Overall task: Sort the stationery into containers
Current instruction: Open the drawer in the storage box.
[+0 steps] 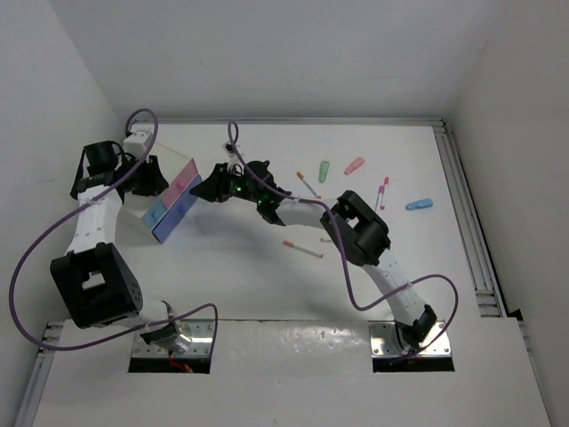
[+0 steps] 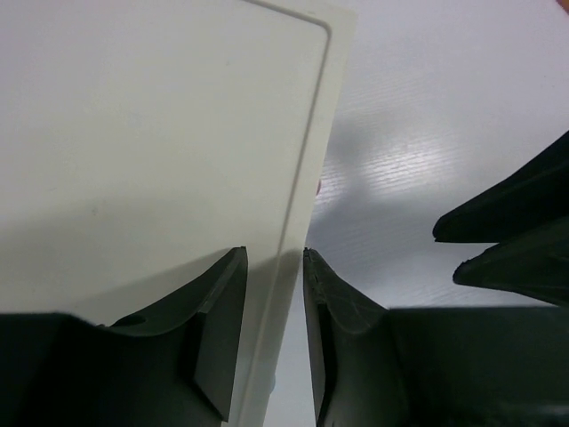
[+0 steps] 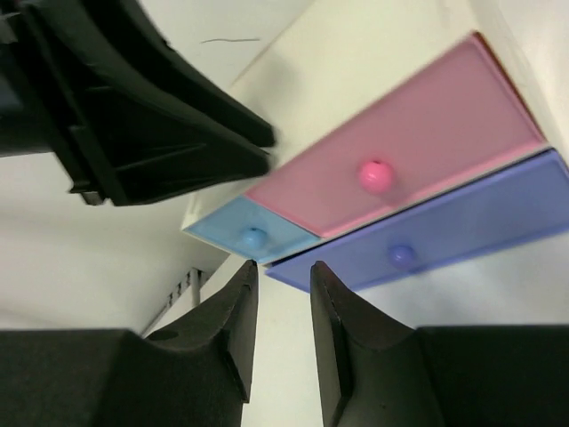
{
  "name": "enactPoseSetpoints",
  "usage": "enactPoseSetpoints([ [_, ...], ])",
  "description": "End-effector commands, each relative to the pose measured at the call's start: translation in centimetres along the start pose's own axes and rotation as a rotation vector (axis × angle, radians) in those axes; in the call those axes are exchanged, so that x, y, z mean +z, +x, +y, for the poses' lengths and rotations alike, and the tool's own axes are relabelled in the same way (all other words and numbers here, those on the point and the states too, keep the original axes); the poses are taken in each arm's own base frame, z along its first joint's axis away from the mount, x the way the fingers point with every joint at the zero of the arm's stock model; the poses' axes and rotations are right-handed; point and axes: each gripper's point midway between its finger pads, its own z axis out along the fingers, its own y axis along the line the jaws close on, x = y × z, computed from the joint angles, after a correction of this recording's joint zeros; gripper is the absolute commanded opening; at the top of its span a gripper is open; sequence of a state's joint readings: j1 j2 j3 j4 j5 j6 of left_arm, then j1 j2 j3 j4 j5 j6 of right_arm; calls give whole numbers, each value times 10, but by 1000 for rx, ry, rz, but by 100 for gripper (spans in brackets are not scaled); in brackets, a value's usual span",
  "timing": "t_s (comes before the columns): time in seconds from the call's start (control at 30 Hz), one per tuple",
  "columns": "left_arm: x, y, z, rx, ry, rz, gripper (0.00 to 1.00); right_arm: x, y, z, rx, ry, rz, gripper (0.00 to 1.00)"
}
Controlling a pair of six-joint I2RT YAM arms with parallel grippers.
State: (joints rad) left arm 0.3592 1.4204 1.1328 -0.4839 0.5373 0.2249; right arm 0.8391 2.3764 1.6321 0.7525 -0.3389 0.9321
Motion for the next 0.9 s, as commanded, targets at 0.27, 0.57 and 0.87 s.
enactPoseSetpoints([
  [0.27,1,41,-25,-116,97,102,33,24,5,0,-31,-51,-13,41],
  [0.57,7,43,-27,-133,112,111,30,45,1,-18,-33,-33,-58,42],
  [0.87,9,58,-29,-153,114,134,28,57,-1,-27,-67,-25,-89,44],
])
